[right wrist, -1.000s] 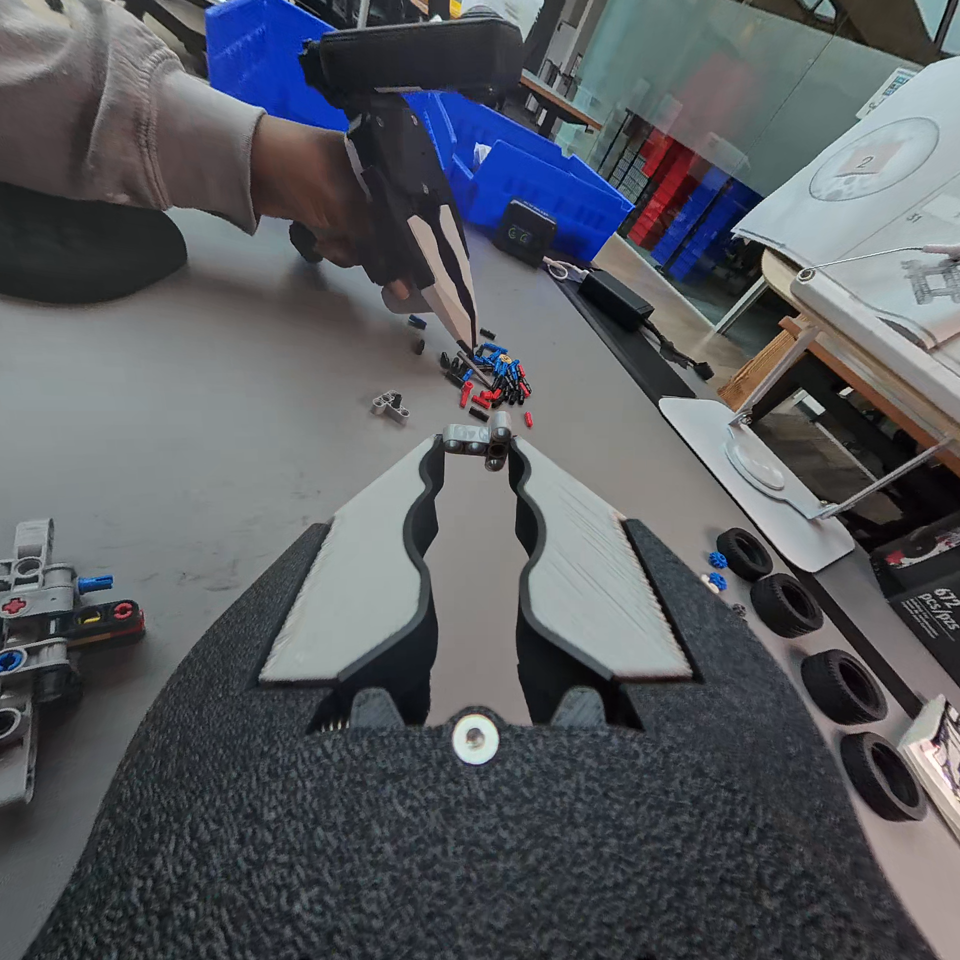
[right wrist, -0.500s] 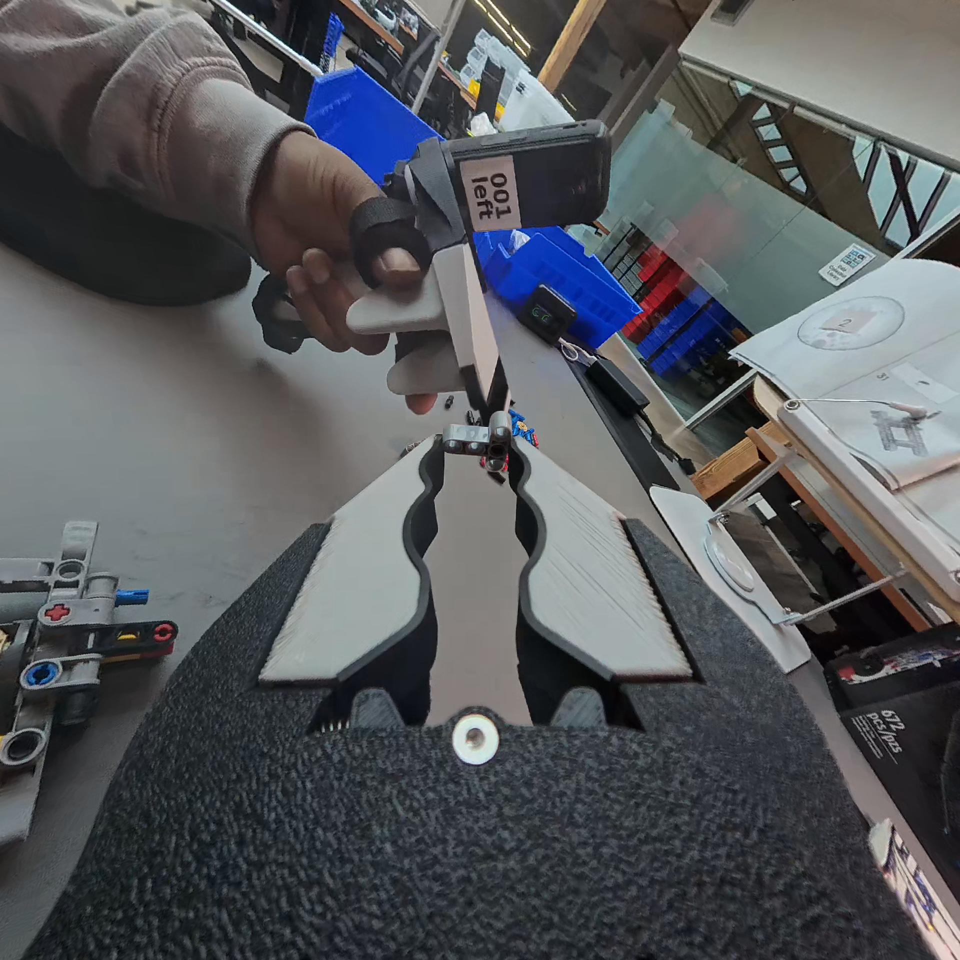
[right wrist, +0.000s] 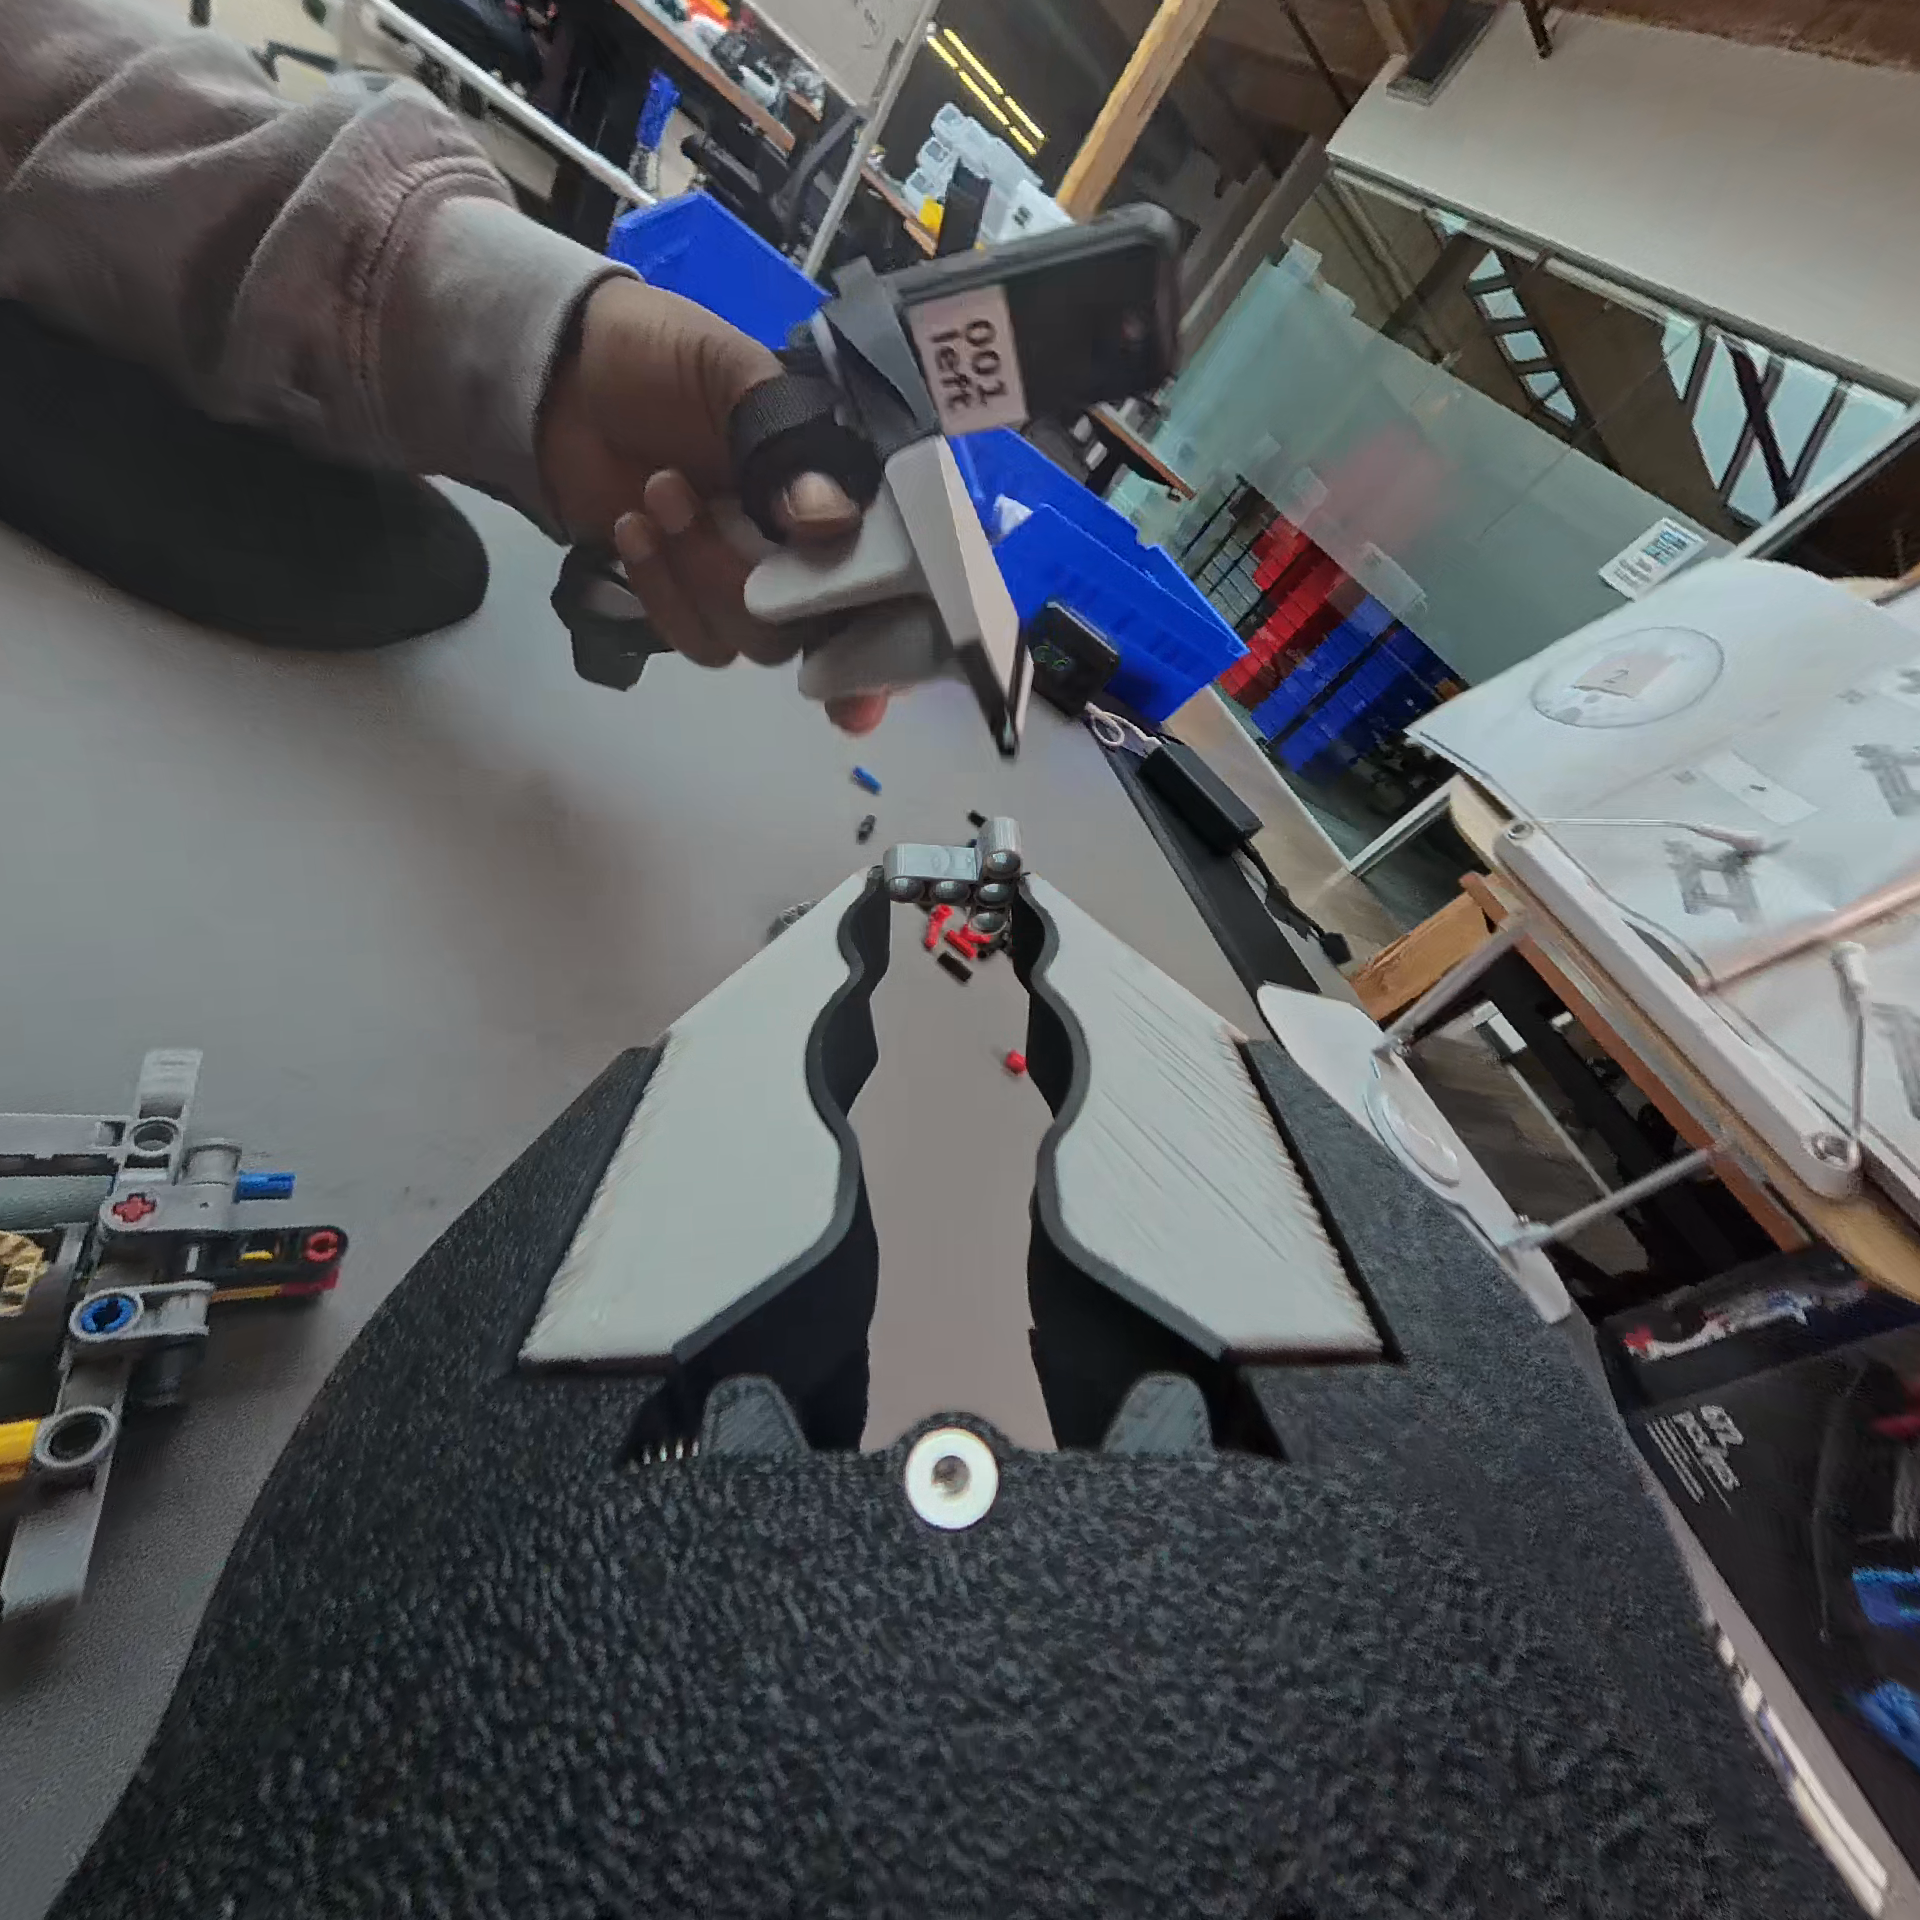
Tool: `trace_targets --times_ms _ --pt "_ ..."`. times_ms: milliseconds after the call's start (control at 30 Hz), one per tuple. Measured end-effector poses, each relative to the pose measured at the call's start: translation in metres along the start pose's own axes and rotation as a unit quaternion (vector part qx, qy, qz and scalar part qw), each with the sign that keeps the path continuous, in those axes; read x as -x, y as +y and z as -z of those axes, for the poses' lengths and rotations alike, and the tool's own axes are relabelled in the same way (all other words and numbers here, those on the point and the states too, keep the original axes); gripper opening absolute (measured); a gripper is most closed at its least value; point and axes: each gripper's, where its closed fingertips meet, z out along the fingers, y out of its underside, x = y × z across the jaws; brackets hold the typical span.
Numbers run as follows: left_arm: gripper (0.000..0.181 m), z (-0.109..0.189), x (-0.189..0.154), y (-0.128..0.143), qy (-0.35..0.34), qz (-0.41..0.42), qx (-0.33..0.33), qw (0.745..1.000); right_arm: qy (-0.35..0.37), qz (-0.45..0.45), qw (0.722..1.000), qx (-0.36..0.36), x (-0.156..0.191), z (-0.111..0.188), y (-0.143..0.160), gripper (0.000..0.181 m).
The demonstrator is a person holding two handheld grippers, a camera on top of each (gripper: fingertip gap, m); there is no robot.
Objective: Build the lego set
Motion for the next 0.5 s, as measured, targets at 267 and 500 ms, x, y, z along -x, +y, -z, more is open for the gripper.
trace_targets --times_ms 267,500 --pt "0.003 0.128 0.121 -0.013 -0.399 -0.111 0.041 0.909 0.041 -0.058 0.997 0.021 -0.035 0.019 0.022 0.023" --pt "0.006 0.111 0.179 0.031 -0.471 -0.143 0.189 0.850 -0.004 -0.051 0.997 0.060 -0.003 0.003 0.041 0.023"
